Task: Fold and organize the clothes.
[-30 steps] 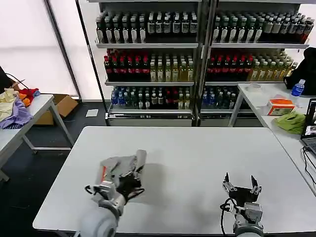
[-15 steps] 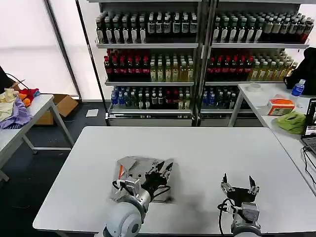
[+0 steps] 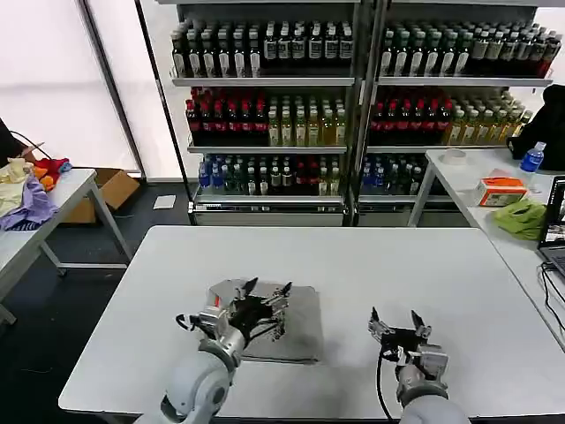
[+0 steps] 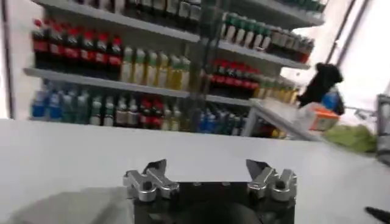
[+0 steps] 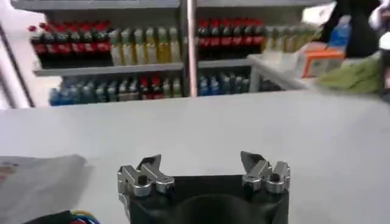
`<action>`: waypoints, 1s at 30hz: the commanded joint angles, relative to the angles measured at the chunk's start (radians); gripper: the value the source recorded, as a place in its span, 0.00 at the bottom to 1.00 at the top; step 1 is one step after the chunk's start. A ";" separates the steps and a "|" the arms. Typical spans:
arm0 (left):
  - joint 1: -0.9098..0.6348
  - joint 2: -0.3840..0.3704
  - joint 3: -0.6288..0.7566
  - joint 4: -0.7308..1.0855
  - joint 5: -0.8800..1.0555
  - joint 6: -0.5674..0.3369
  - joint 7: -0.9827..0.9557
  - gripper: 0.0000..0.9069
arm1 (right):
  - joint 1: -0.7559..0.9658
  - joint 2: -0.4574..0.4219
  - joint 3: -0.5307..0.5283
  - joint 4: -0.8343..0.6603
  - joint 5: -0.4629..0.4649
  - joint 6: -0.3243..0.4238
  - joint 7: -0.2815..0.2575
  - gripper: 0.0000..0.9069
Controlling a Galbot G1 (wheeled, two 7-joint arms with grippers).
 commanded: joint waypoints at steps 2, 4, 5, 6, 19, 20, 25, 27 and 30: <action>0.055 0.097 -0.210 0.003 0.127 -0.002 -0.026 1.00 | 0.193 -0.002 -0.160 -0.100 0.340 -0.051 0.023 1.00; 0.073 0.098 -0.238 -0.006 0.126 -0.004 -0.028 1.00 | 0.205 0.010 -0.179 -0.126 0.339 -0.050 0.026 1.00; 0.085 0.099 -0.245 -0.011 0.126 -0.007 -0.030 1.00 | 0.210 0.014 -0.188 -0.136 0.338 -0.050 0.031 1.00; 0.090 0.099 -0.258 -0.013 0.126 -0.009 -0.031 1.00 | 0.212 0.017 -0.195 -0.147 0.338 -0.050 0.034 1.00; 0.168 0.082 -0.331 -0.028 0.117 -0.005 -0.043 1.00 | 0.274 0.071 -0.285 -0.265 0.280 -0.049 0.068 0.89; 0.171 0.080 -0.331 -0.028 0.117 -0.004 -0.043 1.00 | 0.277 0.074 -0.290 -0.265 0.278 -0.050 0.071 0.80; 0.179 0.067 -0.330 -0.020 0.109 0.001 -0.046 1.00 | 0.275 0.074 -0.313 -0.265 0.249 -0.049 0.067 0.21; 0.181 0.066 -0.330 -0.018 0.102 0.004 -0.049 1.00 | 0.273 0.073 -0.319 -0.264 0.240 -0.049 0.061 0.14; 0.182 0.065 -0.330 -0.019 0.100 0.004 -0.049 1.00 | 0.270 0.074 -0.327 -0.265 0.234 -0.050 0.059 0.13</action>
